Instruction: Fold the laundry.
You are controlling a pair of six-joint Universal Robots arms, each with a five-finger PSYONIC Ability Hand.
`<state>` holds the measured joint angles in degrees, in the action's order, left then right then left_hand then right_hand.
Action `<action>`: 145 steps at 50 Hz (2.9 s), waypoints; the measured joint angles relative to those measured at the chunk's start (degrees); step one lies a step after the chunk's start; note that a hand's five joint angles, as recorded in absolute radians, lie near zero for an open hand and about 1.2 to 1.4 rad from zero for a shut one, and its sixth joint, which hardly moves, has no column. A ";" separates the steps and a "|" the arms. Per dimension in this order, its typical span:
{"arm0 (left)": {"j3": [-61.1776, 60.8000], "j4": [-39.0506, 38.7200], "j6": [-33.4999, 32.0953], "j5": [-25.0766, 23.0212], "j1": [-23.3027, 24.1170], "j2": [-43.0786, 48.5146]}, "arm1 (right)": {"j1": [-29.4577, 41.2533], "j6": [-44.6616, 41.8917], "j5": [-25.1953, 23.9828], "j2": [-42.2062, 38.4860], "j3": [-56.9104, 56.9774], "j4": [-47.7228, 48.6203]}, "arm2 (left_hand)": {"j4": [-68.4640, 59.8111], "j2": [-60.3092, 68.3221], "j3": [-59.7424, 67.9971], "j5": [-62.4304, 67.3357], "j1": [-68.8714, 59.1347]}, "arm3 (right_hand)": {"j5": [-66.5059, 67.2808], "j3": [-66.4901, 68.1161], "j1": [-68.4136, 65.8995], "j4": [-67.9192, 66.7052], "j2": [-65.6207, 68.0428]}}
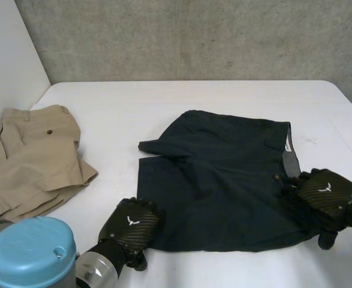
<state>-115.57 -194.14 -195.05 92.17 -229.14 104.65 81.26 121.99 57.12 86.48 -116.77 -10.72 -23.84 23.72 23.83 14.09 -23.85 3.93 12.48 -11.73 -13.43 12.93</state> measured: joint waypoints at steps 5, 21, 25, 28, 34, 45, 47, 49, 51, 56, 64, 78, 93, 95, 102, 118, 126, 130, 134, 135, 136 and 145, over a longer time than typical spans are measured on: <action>0.26 -1.19 -0.10 1.32 0.05 2.07 | -6.54 -2.51 -5.19 -0.20 -3.60 1.81 | -3.39 3.33 3.26 3.25 -3.50 | 1.89 2.96 -0.78 -1.46 2.18; 2.60 -1.56 -0.16 2.19 1.00 4.72 | -8.37 -2.44 -10.02 -3.41 -5.00 4.71 | -14.99 15.15 15.02 14.38 -15.27 | 11.69 13.98 -11.19 -13.23 13.37; 3.48 -1.73 -0.15 2.54 1.00 5.90 | -8.24 -2.25 -9.99 -4.72 -5.21 5.70 | -18.36 18.55 18.41 17.75 -18.57 | 12.06 14.31 -11.66 -13.42 13.61; 4.18 -2.06 -0.15 3.05 0.99 6.86 | -8.22 -2.23 -9.93 -6.09 -5.39 6.72 | -21.94 22.21 22.03 21.35 -21.87 | 12.32 14.63 -11.67 -13.68 13.62; 5.44 -2.67 -0.15 4.08 0.98 7.86 | -8.23 -2.21 -9.88 -7.93 -5.50 8.70 | -36.21 36.35 36.10 35.51 -35.27 | 23.57 26.52 -21.03 -25.48 26.17; 7.35 -3.31 -0.15 5.74 1.05 6.06 | -7.97 0.61 -9.98 -7.17 -4.73 10.49 | -44.60 44.33 43.61 41.97 -39.64 | 51.92 54.58 -41.66 -54.53 54.30; 7.54 -3.24 -0.11 5.80 1.13 4.62 | -8.01 2.31 -10.09 -5.58 -4.44 10.26 | -44.60 44.33 43.61 41.98 -39.64 | 51.94 54.58 -42.37 -54.53 54.30; 7.69 -3.06 -0.04 5.79 1.18 2.74 | -8.07 4.72 -10.24 -2.73 -3.95 9.58 | -44.60 44.33 43.60 41.97 -39.63 | 52.16 54.58 -42.72 -54.53 54.30; 7.79 -2.91 0.00 5.78 1.18 1.38 | -8.13 5.89 -10.27 -0.87 -3.58 8.84 | -44.60 44.33 43.61 41.97 -39.64 | 52.26 54.58 -42.72 -54.53 54.30; 8.22 -1.61 0.02 5.64 1.05 -5.28 | -8.34 8.15 -10.19 6.99 -0.59 3.14 | -44.79 44.34 43.61 41.97 -39.64 | 52.42 54.58 -42.72 -54.53 54.30; 10.39 7.21 -0.03 5.17 0.89 -18.27 | -10.20 7.98 -10.15 18.90 9.34 -14.41 | -44.81 44.47 43.60 41.97 -39.64 | 52.44 54.58 -42.72 -54.56 54.30; 12.58 13.10 -0.11 4.69 0.94 -15.94 | -10.65 1.04 -9.48 14.53 13.95 -27.47 | -44.83 44.63 43.91 41.98 -39.69 | 52.93 54.58 -42.72 -54.74 54.30; 27.18 9.17 -0.22 4.91 0.28 9.32 | 2.45 6.90 4.29 -7.03 19.16 -16.14 | -44.84 44.63 43.92 41.97 -39.84 | 53.05 55.16 -43.30 -54.74 54.30; 31.40 9.01 -0.27 4.94 -0.11 11.47 | 3.68 10.30 5.37 -8.58 21.43 -12.98 | -44.85 44.63 43.93 41.97 -39.84 | 53.05 55.16 -43.30 -54.74 54.30; 46.65 9.32 -0.36 5.19 -2.58 14.74 | 9.10 23.64 7.72 -10.72 33.83 -3.66 | -44.85 44.72 44.11 41.97 -39.84 | 53.07 55.16 -43.30 -54.74 54.36; 58.45 1.74 0.39 7.80 -5.75 4.47 | 15.13 48.80 17.87 -4.04 50.16 19.14 | -44.86 44.76 44.16 41.98 -39.86 | 53.30 55.17 -43.59 -54.74 54.37; 42.16 -2.33 -0.04 7.40 -8.32 2.12 | 15.16 45.33 16.51 -5.38 42.82 13.85 | -44.86 44.76 44.16 41.97 -39.86 | 53.30 55.17 -43.59 -54.75 54.37; 34.33 -2.55 -0.25 7.00 -8.62 2.15 | 15.21 38.69 15.79 -7.16 38.60 7.88 | -44.86 44.76 44.16 41.97 -39.86 | 53.30 55.17 -43.59 -54.76 54.37; 26.02 -2.40 -0.78 5.93 -8.41 2.09 | 15.17 27.83 15.98 -8.82 33.72 0.75 | -44.87 44.76 44.16 41.97 -39.86 | 53.30 55.17 -43.59 -54.76 54.37; 22.93 -2.31 -1.29 5.38 -8.30 1.93 | 15.10 23.19 16.18 -9.31 31.72 -1.97 | -44.87 44.76 44.16 41.97 -39.86 | 53.30 55.18 -43.59 -54.76 54.37; 21.01 -2.27 -1.74 4.98 -8.23 1.73 | 15.04 19.98 16.33 -9.53 30.40 -3.75 | -44.87 44.76 44.16 41.98 -39.86 | 53.30 55.18 -43.59 -54.77 54.37; 14.50 1.00 -8.23 3.93 -8.32 -6.23 | 15.02 12.61 16.89 -4.78 26.66 -9.98 | -44.87 44.77 44.16 41.98 -39.86 | 53.30 55.18 -43.59 -54.77 54.37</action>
<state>-101.08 -193.14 -203.29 96.10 -237.46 98.42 96.29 134.60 74.02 81.69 -90.11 -20.70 -68.71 68.48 67.99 56.07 -63.72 57.23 67.66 -55.31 -68.20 67.30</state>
